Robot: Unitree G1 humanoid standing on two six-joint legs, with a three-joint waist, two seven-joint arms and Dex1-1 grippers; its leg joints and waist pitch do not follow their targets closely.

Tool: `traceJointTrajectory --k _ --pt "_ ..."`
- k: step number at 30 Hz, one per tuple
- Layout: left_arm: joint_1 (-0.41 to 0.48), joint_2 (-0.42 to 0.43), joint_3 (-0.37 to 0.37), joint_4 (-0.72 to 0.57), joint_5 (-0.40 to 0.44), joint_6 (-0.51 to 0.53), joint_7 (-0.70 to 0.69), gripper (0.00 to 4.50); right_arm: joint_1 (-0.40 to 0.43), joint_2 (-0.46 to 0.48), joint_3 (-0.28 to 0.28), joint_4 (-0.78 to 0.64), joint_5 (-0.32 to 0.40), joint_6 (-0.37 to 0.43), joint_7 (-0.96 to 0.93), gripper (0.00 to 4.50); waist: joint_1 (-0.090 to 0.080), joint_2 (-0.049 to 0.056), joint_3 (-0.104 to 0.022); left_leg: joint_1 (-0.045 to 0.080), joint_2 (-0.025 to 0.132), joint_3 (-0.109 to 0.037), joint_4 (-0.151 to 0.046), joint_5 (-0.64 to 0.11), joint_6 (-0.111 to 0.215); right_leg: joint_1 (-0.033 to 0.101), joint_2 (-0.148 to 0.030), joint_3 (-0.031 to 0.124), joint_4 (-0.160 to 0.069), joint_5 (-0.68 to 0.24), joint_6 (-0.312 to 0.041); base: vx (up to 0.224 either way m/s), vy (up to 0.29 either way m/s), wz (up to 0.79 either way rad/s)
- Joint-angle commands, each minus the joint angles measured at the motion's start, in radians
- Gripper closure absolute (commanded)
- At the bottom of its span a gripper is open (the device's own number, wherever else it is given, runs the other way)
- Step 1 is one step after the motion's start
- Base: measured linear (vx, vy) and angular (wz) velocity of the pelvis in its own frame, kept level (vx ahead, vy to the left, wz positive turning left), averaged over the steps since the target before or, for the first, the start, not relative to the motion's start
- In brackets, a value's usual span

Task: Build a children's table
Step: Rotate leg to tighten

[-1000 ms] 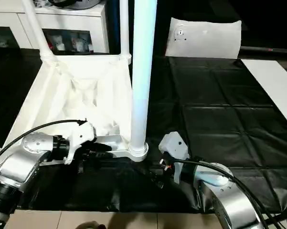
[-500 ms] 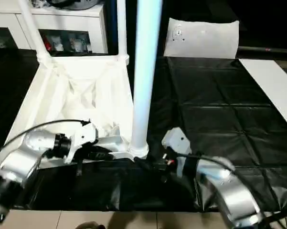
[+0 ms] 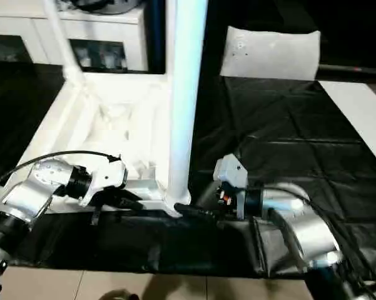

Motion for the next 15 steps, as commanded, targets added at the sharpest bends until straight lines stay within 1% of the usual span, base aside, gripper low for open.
traceJointTrajectory --k 1,3,4,5,6,7,8,9,10,11,12,13,14,15 --pt "-0.013 -0.002 -0.055 0.009 0.031 -0.047 -0.055 4.5 -0.028 -0.007 0.028 0.048 -0.01 -0.016 0.053 0.81 0.002 -0.002 -0.062 0.015 0.061 -0.017 -0.062 -0.12 0.057 0.034 -0.092 0.044 -0.066 0.053 -0.262 0.0 0.0 0.0" --pt "-0.019 -0.002 -0.06 0.012 0.033 -0.062 -0.062 4.5 -0.053 0.002 0.041 0.087 -0.02 -0.026 0.074 1.1 0.006 -0.002 -0.062 0.015 0.063 -0.017 -0.062 -0.117 0.055 0.034 -0.093 0.043 -0.064 0.051 -0.263 0.0 0.0 0.0" --pt "-0.022 -0.002 -0.062 0.016 0.034 -0.07 -0.066 4.5 -0.067 0.007 0.047 0.11 -0.023 -0.033 0.086 1.1 0.009 -0.002 -0.063 0.016 0.064 -0.016 -0.062 -0.116 0.056 0.033 -0.093 0.043 -0.064 0.054 -0.264 0.0 0.0 0.0" --pt "-0.024 -0.003 -0.065 0.018 0.034 -0.078 -0.072 4.5 -0.081 0.012 0.055 0.133 -0.028 -0.038 0.099 1.23 0.013 -0.004 -0.063 0.014 0.063 -0.016 -0.06 -0.112 0.058 0.034 -0.094 0.043 -0.063 0.056 -0.265 0.0 0.0 0.0" --pt "-0.025 -0.003 -0.067 0.019 0.033 -0.083 -0.077 4.5 -0.092 0.016 0.062 0.152 -0.032 -0.044 0.112 1.23 0.017 -0.005 -0.064 0.015 0.063 -0.015 -0.059 -0.112 0.058 0.032 -0.094 0.042 -0.062 0.052 -0.266 0.0 0.0 0.0" --pt "-0.025 -0.003 -0.068 0.017 0.033 -0.084 -0.081 4.5 -0.102 0.02 0.067 0.168 -0.036 -0.049 0.12 1.43 0.018 -0.005 -0.064 0.015 0.063 -0.015 -0.061 -0.112 0.056 0.031 -0.093 0.042 -0.063 0.046 -0.265 0.0 0.0 0.0" --pt "-0.025 -0.002 -0.07 0.014 0.033 -0.084 -0.083 4.5 -0.111 0.024 0.072 0.183 -0.039 -0.052 0.129 1.43 0.021 -0.004 -0.063 0.015 0.065 -0.014 -0.06 -0.113 0.054 0.03 -0.094 0.042 -0.062 0.043 -0.267 0.0 0.0 0.0" --pt "-0.026 -0.003 -0.07 0.015 0.034 -0.087 -0.086 4.5 -0.12 0.028 0.075 0.198 -0.041 -0.055 0.14 1.6 0.024 -0.005 -0.064 0.017 0.066 -0.015 -0.06 -0.112 0.053 0.03 -0.094 0.042 -0.061 0.044 -0.264 0.0 0.0 0.0" --pt "-0.026 -0.003 -0.071 0.014 0.034 -0.087 -0.087 4.5 -0.127 0.031 0.078 0.207 -0.042 -0.055 0.148 1.6 0.024 -0.005 -0.064 0.016 0.066 -0.015 -0.061 -0.112 0.053 0.029 -0.093 0.042 -0.06 0.045 -0.264 0.0 0.0 0.0" --pt "-0.027 -0.003 -0.071 0.013 0.034 -0.088 -0.089 4.5 -0.135 0.034 0.082 0.219 -0.043 -0.056 0.159 1.64 0.026 -0.007 -0.064 0.015 0.065 -0.014 -0.06 -0.111 0.055 0.03 -0.094 0.041 -0.059 0.047 -0.265 0.0 0.0 0.0" --pt "-0.027 -0.004 -0.072 0.012 0.033 -0.088 -0.091 4.5 -0.143 0.037 0.087 0.232 -0.044 -0.058 0.169 1.64 0.027 -0.006 -0.064 0.016 0.066 -0.014 -0.061 -0.112 0.055 0.029 -0.094 0.041 -0.06 0.044 -0.263 0.0 0.0 0.0" --pt "-0.028 -0.004 -0.072 0.011 0.032 -0.088 -0.092 4.5 -0.148 0.04 0.09 0.24 -0.046 -0.061 0.173 1.9 0.027 -0.006 -0.063 0.016 0.066 -0.015 -0.061 -0.115 0.054 0.029 -0.094 0.041 -0.06 0.04 -0.263 0.0 0.0 0.0" --pt "-0.028 -0.005 -0.073 0.011 0.032 -0.087 -0.092 4.5 -0.152 0.043 0.093 0.249 -0.048 -0.063 0.177 1.9 0.026 -0.007 -0.063 0.015 0.065 -0.015 -0.062 -0.121 0.051 0.029 -0.094 0.04 -0.062 0.028 -0.262 0.0 0.0 0.0" --pt "-0.028 -0.006 -0.074 0.011 0.031 -0.087 -0.092 4.5 -0.154 0.046 0.096 0.256 -0.047 -0.063 0.182 2.01 0.026 -0.006 -0.063 0.015 0.065 -0.015 -0.062 -0.123 0.049 0.03 -0.094 0.041 -0.062 0.023 -0.261 0.0 0.0 0.0"
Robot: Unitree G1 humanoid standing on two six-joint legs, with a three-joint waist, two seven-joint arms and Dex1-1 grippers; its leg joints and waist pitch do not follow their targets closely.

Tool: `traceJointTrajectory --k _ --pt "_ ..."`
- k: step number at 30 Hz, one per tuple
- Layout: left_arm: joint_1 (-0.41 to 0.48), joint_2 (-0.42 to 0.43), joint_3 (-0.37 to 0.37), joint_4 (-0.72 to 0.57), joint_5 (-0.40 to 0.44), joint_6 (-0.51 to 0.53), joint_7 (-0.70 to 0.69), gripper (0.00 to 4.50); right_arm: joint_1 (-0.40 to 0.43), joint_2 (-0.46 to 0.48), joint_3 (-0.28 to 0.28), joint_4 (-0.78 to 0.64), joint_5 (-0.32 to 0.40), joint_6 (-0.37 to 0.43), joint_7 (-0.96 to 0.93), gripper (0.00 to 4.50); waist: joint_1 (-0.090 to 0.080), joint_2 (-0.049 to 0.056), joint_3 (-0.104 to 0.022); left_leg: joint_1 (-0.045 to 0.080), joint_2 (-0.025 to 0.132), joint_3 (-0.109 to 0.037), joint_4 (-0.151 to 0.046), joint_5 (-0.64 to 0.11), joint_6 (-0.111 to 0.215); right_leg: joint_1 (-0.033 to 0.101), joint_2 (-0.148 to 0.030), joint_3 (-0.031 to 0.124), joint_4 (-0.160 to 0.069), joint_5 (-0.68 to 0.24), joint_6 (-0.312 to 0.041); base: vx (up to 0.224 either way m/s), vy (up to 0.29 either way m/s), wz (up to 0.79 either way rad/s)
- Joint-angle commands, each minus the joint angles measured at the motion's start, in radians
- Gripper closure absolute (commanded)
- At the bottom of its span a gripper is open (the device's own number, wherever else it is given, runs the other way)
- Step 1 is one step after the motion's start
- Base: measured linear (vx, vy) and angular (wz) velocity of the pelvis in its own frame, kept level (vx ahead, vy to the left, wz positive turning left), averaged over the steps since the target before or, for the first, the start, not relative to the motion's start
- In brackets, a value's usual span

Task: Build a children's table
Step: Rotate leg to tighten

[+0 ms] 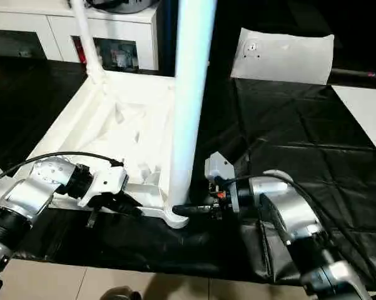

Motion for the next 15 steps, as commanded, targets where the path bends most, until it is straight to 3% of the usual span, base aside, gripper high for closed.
traceJointTrajectory --k 1,2,5,9,14,15 --pt "-0.008 -0.01 -0.047 -0.011 0.025 -0.014 -0.036 4.5 -0.009 0.007 0.017 0.017 -0.007 -0.014 0.028 2.01 -0.003 -0.004 -0.062 0.018 0.065 -0.016 -0.066 -0.128 0.046 0.03 -0.094 0.043 -0.066 0.011 -0.258 0.0 0.0 0.0" --pt "-0.008 -0.01 -0.046 -0.011 0.024 -0.013 -0.036 4.5 -0.01 0.008 0.017 0.02 -0.007 -0.016 0.031 2.04 -0.002 -0.009 -0.062 0.017 0.065 -0.016 -0.066 -0.122 0.046 0.031 -0.095 0.043 -0.065 0.011 -0.257 0.0 0.0 0.0" --pt "-0.005 -0.011 -0.038 -0.005 0.019 -0.003 -0.035 4.5 -0.012 0.018 0.019 0.035 -0.005 -0.015 0.045 2.36 -0.002 -0.007 -0.062 0.017 0.065 -0.015 -0.066 -0.122 0.046 0.03 -0.094 0.043 -0.065 0.006 -0.253 0.0 0.0 0.0" --pt "0.001 -0.008 -0.019 0.011 0.005 0.025 -0.028 4.5 0.001 0.027 0.013 0.028 0.009 0.009 0.051 2.51 -0.003 -0.001 -0.063 0.017 0.064 -0.016 -0.067 -0.127 0.042 0.03 -0.093 0.043 -0.065 0.01 -0.256 0.0 0.0 0.0" --pt "0.016 -0.014 0.016 0.009 -0.01 0.065 0.023 4.5 0.046 0.058 -0.014 -0.018 0.04 0.054 -0.016 2.55 -0.003 -0.001 -0.062 0.017 0.066 -0.017 -0.07 -0.134 0.036 0.029 -0.093 0.044 -0.066 0.015 -0.255 0.0 0.0 0.0" --pt "0.023 -0.017 0.024 0.001 -0.012 0.08 0.04 4.5 0.059 0.071 -0.023 -0.031 0.044 0.062 -0.044 2.55 -0.004 0.004 -0.061 0.017 0.065 -0.018 -0.071 -0.148 0.031 0.028 -0.094 0.044 -0.068 -0.002 -0.252 0.0 0.0 0.0"
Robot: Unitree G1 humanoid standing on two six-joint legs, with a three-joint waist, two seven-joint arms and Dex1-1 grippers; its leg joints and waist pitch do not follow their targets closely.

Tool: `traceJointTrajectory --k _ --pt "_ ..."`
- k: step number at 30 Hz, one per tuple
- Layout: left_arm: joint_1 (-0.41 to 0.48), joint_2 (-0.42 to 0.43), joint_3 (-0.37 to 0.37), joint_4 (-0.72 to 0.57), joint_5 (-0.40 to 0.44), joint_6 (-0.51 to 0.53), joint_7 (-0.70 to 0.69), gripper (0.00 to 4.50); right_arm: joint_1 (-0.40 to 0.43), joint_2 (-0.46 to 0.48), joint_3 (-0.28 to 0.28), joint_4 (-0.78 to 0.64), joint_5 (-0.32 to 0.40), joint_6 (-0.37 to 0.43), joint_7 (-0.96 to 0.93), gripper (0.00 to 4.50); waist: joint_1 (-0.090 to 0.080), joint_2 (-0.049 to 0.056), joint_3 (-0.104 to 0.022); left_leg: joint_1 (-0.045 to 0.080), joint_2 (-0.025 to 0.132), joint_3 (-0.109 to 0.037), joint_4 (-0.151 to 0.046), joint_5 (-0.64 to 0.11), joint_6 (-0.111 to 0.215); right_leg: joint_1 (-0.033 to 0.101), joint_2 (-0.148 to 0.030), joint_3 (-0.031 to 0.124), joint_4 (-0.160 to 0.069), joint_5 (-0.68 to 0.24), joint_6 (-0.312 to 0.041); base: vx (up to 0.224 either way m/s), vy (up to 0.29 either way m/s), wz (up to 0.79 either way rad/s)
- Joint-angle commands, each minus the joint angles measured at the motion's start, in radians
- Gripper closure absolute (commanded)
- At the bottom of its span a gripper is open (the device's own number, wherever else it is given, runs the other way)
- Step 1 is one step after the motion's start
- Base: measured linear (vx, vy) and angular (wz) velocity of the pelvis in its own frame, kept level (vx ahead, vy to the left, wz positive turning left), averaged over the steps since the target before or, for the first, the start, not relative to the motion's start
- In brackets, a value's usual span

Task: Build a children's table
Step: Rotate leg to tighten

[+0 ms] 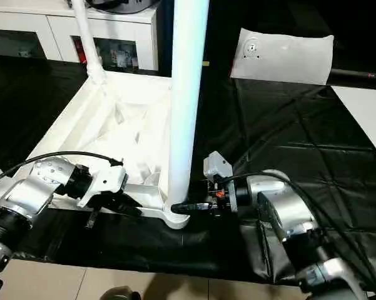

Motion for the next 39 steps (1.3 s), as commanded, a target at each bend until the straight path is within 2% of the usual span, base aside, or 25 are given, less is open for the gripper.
traceJointTrajectory --k 1,3,4,5,6,7,8,9,10,12,15,18,19,21,22,24,27,30,31,33,34,36,37,38,39 --pt "0.018 -0.019 0.004 -0.013 0.011 0.041 0.066 4.5 0.03 0.035 0.006 -0.038 0.028 0.04 -0.056 2.55 -0.004 0.005 -0.06 0.019 0.066 -0.018 -0.073 -0.159 0.027 0.027 -0.094 0.044 -0.071 -0.016 -0.25 0.0 0.0 0.0" --pt "0.032 -0.043 0.026 -0.046 0.017 0.111 0.147 4.5 0.061 0.082 -0.01 -0.063 0.01 0.057 -0.168 2.55 -0.008 0.003 -0.051 0.021 0.066 -0.022 -0.082 -0.232 -0.003 0.025 -0.099 0.047 -0.084 -0.142 -0.235 0.0 0.0 0.0" --pt "0.038 -0.057 0.036 -0.064 0.023 0.158 0.194 4.5 0.075 0.112 -0.018 -0.073 -0.004 0.064 -0.231 2.55 -0.012 0.003 -0.049 0.023 0.067 -0.021 -0.085 -0.25 -0.012 0.023 -0.098 0.05 -0.086 -0.175 -0.228 0.0 0.0 0.0" --pt "0.042 -0.069 0.042 -0.075 0.026 0.18 0.224 4.5 0.083 0.131 -0.021 -0.076 -0.017 0.07 -0.274 2.55 -0.013 0.005 -0.043 0.028 0.064 -0.023 -0.087 -0.297 -0.026 0.016 -0.1 0.051 -0.096 -0.265 -0.214 0.0 0.0 0.0" --pt "0.048 -0.087 0.051 -0.089 0.018 0.213 0.255 4.5 0.09 0.154 -0.023 -0.076 -0.036 0.075 -0.324 2.55 -0.018 0.001 -0.041 0.026 0.062 -0.027 -0.091 -0.316 -0.043 0.019 -0.104 0.053 -0.102 -0.352 -0.19 0.0 0.0 0.0" --pt "0.057 -0.107 0.056 -0.108 0.014 0.245 0.284 4.5 0.095 0.184 -0.028 -0.071 -0.052 0.089 -0.384 2.55 -0.02 0.0 -0.039 0.024 0.061 -0.029 -0.093 -0.32 -0.046 0.019 -0.103 0.052 -0.106 -0.388 -0.175 0.0 0.0 0.0" --pt "0.065 -0.134 0.059 -0.13 0.026 0.28 0.332 4.5 0.099 0.228 -0.038 -0.067 -0.068 0.113 -0.465 2.55 -0.03 0.0 -0.038 0.022 0.061 -0.033 -0.097 -0.333 -0.058 0.017 -0.103 0.052 -0.108 -0.432 -0.157 0.0 0.0 0.0" --pt "0.066 -0.137 0.059 -0.132 0.029 0.284 0.339 4.5 0.099 0.233 -0.04 -0.067 -0.069 0.116 -0.475 2.55 -0.041 0.001 -0.034 0.023 0.06 -0.037 -0.1 -0.365 -0.065 0.014 -0.105 0.05 -0.115 -0.49 -0.139 0.0 0.0 0.0" --pt "0.069 -0.182 0.061 -0.146 0.052 0.33 0.409 4.5 0.095 0.29 -0.05 -0.055 -0.087 0.143 -0.57 2.55 -0.044 -0.001 -0.034 0.023 0.058 -0.039 -0.1 -0.376 -0.065 0.014 -0.105 0.048 -0.119 -0.519 -0.126 0.0 0.0 0.0" --pt "0.064 -0.233 0.065 -0.148 0.067 0.372 0.48 4.5 0.079 0.343 -0.057 -0.033 -0.113 0.161 -0.667 2.55 -0.056 -0.001 -0.034 0.032 0.056 -0.04 -0.098 -0.396 -0.067 0.005 -0.106 0.051 -0.128 -0.561 -0.106 0.0 0.0 0.0" --pt "0.057 -0.269 0.064 -0.152 0.088 0.405 0.541 4.5 0.063 0.38 -0.065 -0.016 -0.134 0.174 -0.741 2.55 -0.065 0.0 -0.033 0.039 0.054 -0.041 -0.098 -0.421 -0.065 -0.001 -0.104 0.05 -0.136 -0.576 -0.098 0.0 0.0 0.0" --pt "0.036 -0.332 0.072 -0.139 0.12 0.451 0.658 4.5 0.023 0.439 -0.097 0.04 -0.164 0.199 -0.873 2.55 -0.07 0.004 -0.041 0.033 0.058 -0.039 -0.108 -0.378 -0.066 0.006 -0.093 0.051 -0.122 -0.398 -0.124 0.0 0.0 0.0" --pt "0.036 -0.345 0.068 -0.145 0.132 0.47 0.677 4.5 0.015 0.451 -0.103 0.049 -0.173 0.2 -0.891 2.55 -0.07 0.001 -0.041 0.032 0.058 -0.038 -0.108 -0.367 -0.065 0.007 -0.092 0.051 -0.12 -0.367 -0.13 0.0 0.0 0.0" --pt "0.039 -0.351 0.06 -0.154 0.144 0.481 0.682 4.5 0.018 0.462 -0.114 0.04 -0.168 0.199 -0.895 2.55 -0.069 0.004 -0.042 0.028 0.057 -0.034 -0.108 -0.339 -0.058 0.011 -0.091 0.052 -0.115 -0.296 -0.144 0.0 0.0 0.0" --pt "0.042 -0.347 0.054 -0.159 0.15 0.48 0.676 4.5 0.023 0.466 -0.124 0.028 -0.158 0.192 -0.893 1.99 -0.066 0.004 -0.044 0.031 0.057 -0.032 -0.106 -0.334 -0.049 0.011 -0.092 0.053 -0.117 -0.279 -0.146 0.0 0.0 0.0" --pt "0.052 -0.326 0.038 -0.167 0.158 0.465 0.643 4.5 0.037 0.461 -0.142 0.0 -0.141 0.176 -0.883 1.83 -0.064 0.003 -0.048 0.026 0.058 -0.03 -0.106 -0.303 -0.04 0.016 -0.092 0.053 -0.116 -0.237 -0.143 0.0 0.0 0.0" --pt "0.068 -0.275 0.034 -0.167 0.148 0.419 0.581 4.5 0.071 0.421 -0.159 -0.055 -0.115 0.129 -0.825 1.66 -0.06 0.001 -0.051 0.026 0.057 -0.026 -0.103 -0.28 -0.03 0.016 -0.09 0.054 -0.113 -0.188 -0.147 0.0 0.0 0.0" --pt "0.075 -0.246 0.037 -0.165 0.133 0.377 0.536 4.5 0.092 0.383 -0.165 -0.093 -0.099 0.104 -0.767 1.3 -0.055 -0.002 -0.059 0.022 0.057 -0.02 -0.094 -0.185 -0.006 0.025 -0.088 0.053 -0.1 -0.043 -0.172 0.017 -0.008 0.0" --pt "0.079 -0.221 0.034 -0.163 0.123 0.322 0.489 4.5 0.104 0.348 -0.165 -0.118 -0.092 0.089 -0.717 1.3 -0.055 -0.003 -0.059 0.02 0.055 -0.019 -0.093 -0.166 -0.001 0.026 -0.087 0.052 -0.097 -0.012 -0.178 0.0 0.0 0.0" --pt "0.084 -0.177 0.027 -0.165 0.11 0.289 0.418 4.5 0.121 0.282 -0.161 -0.153 -0.079 0.072 -0.62 1.16 -0.05 -0.002 -0.062 0.019 0.055 -0.016 -0.086 -0.12 0.024 0.031 -0.085 0.051 -0.089 0.082 -0.192 0.0 0.0 0.0" --pt "0.084 -0.177 0.027 -0.165 0.11 0.289 0.418 4.5 0.121 0.282 -0.161 -0.153 -0.079 0.072 -0.62 0.96 -0.046 -0.004 -0.063 0.017 0.054 -0.018 -0.085 -0.108 0.03 0.035 -0.085 0.049 -0.086 0.099 -0.193 0.0 0.0 0.0" --pt "0.084 -0.132 0.011 -0.155 0.099 0.22 0.341 4.5 0.131 0.218 -0.156 -0.172 -0.066 0.052 -0.532 0.79 -0.045 -0.003 -0.067 0.015 0.055 -0.017 -0.079 -0.078 0.049 0.035 -0.083 0.046 -0.079 0.154 -0.203 0.0 0.0 0.0" --pt "0.081 -0.117 0.01 -0.148 0.087 0.198 0.306 4.5 0.131 0.188 -0.156 -0.173 -0.058 0.047 -0.491 0.75 -0.045 -0.003 -0.066 0.013 0.054 -0.016 -0.078 -0.077 0.053 0.034 -0.083 0.046 -0.078 0.16 -0.206 0.0 0.0 0.0" --pt "0.077 -0.098 0.012 -0.139 0.059 0.166 0.241 4.5 0.126 0.136 -0.157 -0.169 -0.049 0.034 -0.419 0.66 -0.043 -0.003 -0.064 0.014 0.054 -0.016 -0.078 -0.091 0.059 0.032 -0.082 0.044 -0.081 0.139 -0.209 0.0 0.0 0.0" --pt "0.075 -0.093 0.013 -0.137 0.052 0.16 0.224 4.5 0.123 0.122 -0.156 -0.165 -0.049 0.028 -0.397 0.53 -0.041 -0.001 -0.063 0.017 0.057 -0.015 -0.081 -0.113 0.055 0.032 -0.083 0.044 -0.083 0.104 -0.215 0.0 0.0 0.0"
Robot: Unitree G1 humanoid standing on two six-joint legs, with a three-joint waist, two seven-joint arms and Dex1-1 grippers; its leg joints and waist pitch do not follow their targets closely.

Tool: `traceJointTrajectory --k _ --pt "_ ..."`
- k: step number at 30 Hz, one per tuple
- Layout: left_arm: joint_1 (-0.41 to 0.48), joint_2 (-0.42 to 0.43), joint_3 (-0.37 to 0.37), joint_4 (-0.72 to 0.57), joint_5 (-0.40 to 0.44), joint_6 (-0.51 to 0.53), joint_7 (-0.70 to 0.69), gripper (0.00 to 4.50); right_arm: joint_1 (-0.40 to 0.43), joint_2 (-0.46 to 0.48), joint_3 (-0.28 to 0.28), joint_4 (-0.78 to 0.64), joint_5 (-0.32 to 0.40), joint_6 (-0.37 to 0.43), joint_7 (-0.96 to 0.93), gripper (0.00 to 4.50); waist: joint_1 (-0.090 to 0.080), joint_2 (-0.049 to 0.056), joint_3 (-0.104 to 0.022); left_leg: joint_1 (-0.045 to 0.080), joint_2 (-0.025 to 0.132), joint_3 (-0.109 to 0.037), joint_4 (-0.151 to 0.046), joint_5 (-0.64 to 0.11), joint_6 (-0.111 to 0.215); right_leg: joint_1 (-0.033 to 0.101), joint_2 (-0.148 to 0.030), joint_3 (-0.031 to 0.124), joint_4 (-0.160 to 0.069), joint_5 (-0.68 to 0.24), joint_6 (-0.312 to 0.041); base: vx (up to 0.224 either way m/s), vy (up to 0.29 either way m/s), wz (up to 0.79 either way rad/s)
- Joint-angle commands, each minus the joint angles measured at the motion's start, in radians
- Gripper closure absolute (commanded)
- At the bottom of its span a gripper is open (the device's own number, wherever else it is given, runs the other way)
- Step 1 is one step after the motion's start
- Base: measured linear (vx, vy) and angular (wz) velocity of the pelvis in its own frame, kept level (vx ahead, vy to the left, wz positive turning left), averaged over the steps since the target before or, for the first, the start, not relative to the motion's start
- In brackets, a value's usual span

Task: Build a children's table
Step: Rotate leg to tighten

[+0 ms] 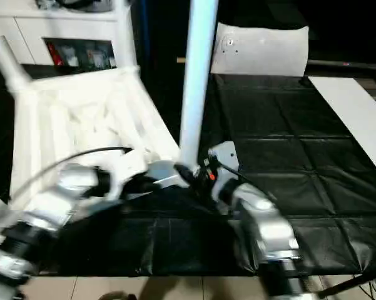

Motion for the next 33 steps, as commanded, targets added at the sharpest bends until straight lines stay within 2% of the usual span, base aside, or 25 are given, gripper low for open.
traceJointTrajectory --k 1,3,5,6,9,12,14,15,16,17,18,22,24,26,28,31,33 --pt "-0.001 0.004 -0.047 0.01 -0.012 -0.042 -0.099 4.5 -0.01 -0.032 0.004 -0.013 0.015 -0.027 0.083 0.53 -0.001 0.007 -0.055 0.017 0.058 -0.018 -0.056 -0.125 0.058 0.043 -0.085 0.046 -0.058 0.072 -0.221 0.0 0.0 0.0" --pt "-0.007 0.015 -0.051 0.019 -0.02 -0.065 -0.135 4.5 -0.017 -0.059 0.005 -0.009 0.023 -0.033 0.132 0.53 0.004 0.004 -0.052 0.019 0.061 -0.017 -0.059 -0.159 0.048 0.041 -0.086 0.046 -0.061 0.02 -0.229 0.0 0.0 0.0" --pt "-0.027 0.044 -0.074 0.043 -0.028 -0.112 -0.225 4.5 -0.038 -0.122 0.018 -0.006 0.066 -0.017 0.279 0.53 0.007 0.005 -0.052 0.02 0.061 -0.018 -0.059 -0.173 0.046 0.043 -0.087 0.045 -0.063 -0.012 -0.229 0.0 0.0 0.0" --pt "-0.027 0.044 -0.074 0.043 -0.028 -0.112 -0.225 4.5 -0.038 -0.122 0.018 -0.006 0.066 -0.017 0.279 0.53 0.011 0.006 -0.052 0.02 0.064 -0.017 -0.06 -0.175 0.045 0.042 -0.088 0.045 -0.063 -0.02 -0.229 0.0 0.0 0.0" --pt "-0.047 0.075 -0.102 0.064 -0.037 -0.16 -0.324 4.5 -0.068 -0.184 0.06 0.015 0.08 -0.021 0.417 0.53 0.019 0.005 -0.053 0.02 0.065 -0.016 -0.058 -0.168 0.046 0.04 -0.088 0.044 -0.061 -0.021 -0.234 0.0 0.0 0.0" --pt "-0.063 0.09 -0.12 0.078 -0.03 -0.194 -0.379 4.5 -0.09 -0.209 0.095 0.028 0.08 -0.015 0.499 0.85 0.03 0.005 -0.055 0.02 0.064 -0.014 -0.052 -0.146 0.054 0.039 -0.089 0.044 -0.055 0.009 -0.247 0.0 0.0 0.0" --pt "-0.072 0.094 -0.131 0.086 -0.024 -0.213 -0.404 4.5 -0.102 -0.216 0.114 0.043 0.072 -0.019 0.536 0.9 0.036 0.001 -0.057 0.021 0.065 -0.013 -0.051 -0.134 0.058 0.038 -0.088 0.043 -0.052 0.026 -0.253 0.0 0.0 0.0" --pt "-0.075 0.094 -0.134 0.09 -0.023 -0.22 -0.413 4.5 -0.107 -0.217 0.119 0.051 0.07 -0.021 0.547 1.15 0.039 0.003 -0.057 0.021 0.065 -0.013 -0.051 -0.132 0.059 0.038 -0.089 0.042 -0.051 0.028 -0.255 0.0 0.0 0.0" --pt "-0.08 0.095 -0.138 0.094 -0.021 -0.229 -0.42 4.5 -0.114 -0.216 0.125 0.063 0.067 -0.03 0.558 1.15 0.041 0.003 -0.058 0.021 0.067 -0.013 -0.051 -0.13 0.057 0.037 -0.09 0.042 -0.05 0.031 -0.257 0.0 0.0 0.0" --pt "-0.08 0.095 -0.138 0.094 -0.021 -0.229 -0.42 4.5 -0.114 -0.216 0.125 0.063 0.067 -0.03 0.558 1.23 0.043 0.003 -0.057 0.021 0.066 -0.013 -0.05 -0.135 0.054 0.036 -0.089 0.042 -0.05 0.024 -0.258 0.0 0.0 0.0" --pt "-0.089 0.092 -0.146 0.099 -0.019 -0.241 -0.433 4.5 -0.123 -0.212 0.143 0.077 0.064 -0.034 0.582 1.25 0.045 -0.002 -0.057 0.021 0.067 -0.014 -0.052 -0.145 0.049 0.037 -0.091 0.041 -0.051 0.009 -0.258 0.0 0.0 0.0" --pt "-0.103 0.085 -0.155 0.107 -0.019 -0.255 -0.448 4.5 -0.133 -0.204 0.164 0.088 0.063 -0.036 0.605 1.61 0.048 0.0 -0.056 0.02 0.067 -0.015 -0.052 -0.161 0.04 0.036 -0.092 0.043 -0.053 -0.025 -0.251 0.0 0.0 0.0" --pt "-0.109 0.082 -0.158 0.112 -0.019 -0.261 -0.455 4.5 -0.138 -0.201 0.172 0.096 0.062 -0.037 0.613 1.8 0.048 -0.003 -0.055 0.019 0.066 -0.015 -0.052 -0.167 0.037 0.036 -0.092 0.043 -0.054 -0.037 -0.249 0.0 0.0 0.0" --pt "-0.119 0.076 -0.164 0.124 -0.016 -0.272 -0.462 4.5 -0.144 -0.198 0.182 0.107 0.065 -0.027 0.633 2.02 0.05 0.001 -0.054 0.02 0.067 -0.015 -0.053 -0.192 0.024 0.034 -0.094 0.044 -0.058 -0.087 -0.243 0.0 0.0 0.0" --pt "-0.122 0.075 -0.165 0.131 -0.016 -0.277 -0.463 4.5 -0.145 -0.197 0.184 0.11 0.065 -0.024 0.639 2.06 0.053 0.0 -0.055 0.021 0.068 -0.016 -0.053 -0.186 0.02 0.034 -0.094 0.045 -0.057 -0.08 -0.24 0.0 0.0 0.0" --pt "-0.125 0.073 -0.164 0.141 -0.015 -0.28 -0.461 4.5 -0.144 -0.197 0.189 0.111 0.07 -0.016 0.649 2.38 0.055 0.0 -0.058 0.02 0.067 -0.015 -0.051 -0.164 0.029 0.034 -0.092 0.043 -0.051 -0.028 -0.246 0.0 0.0 0.0" --pt "-0.125 0.07 -0.159 0.145 -0.018 -0.272 -0.457 4.5 -0.14 -0.198 0.194 0.108 0.074 -0.01 0.653 2.48 0.056 0.0 -0.056 0.02 0.067 -0.015 -0.051 -0.174 0.028 0.034 -0.093 0.043 -0.052 -0.04 -0.247 0.0 0.0 0.0"
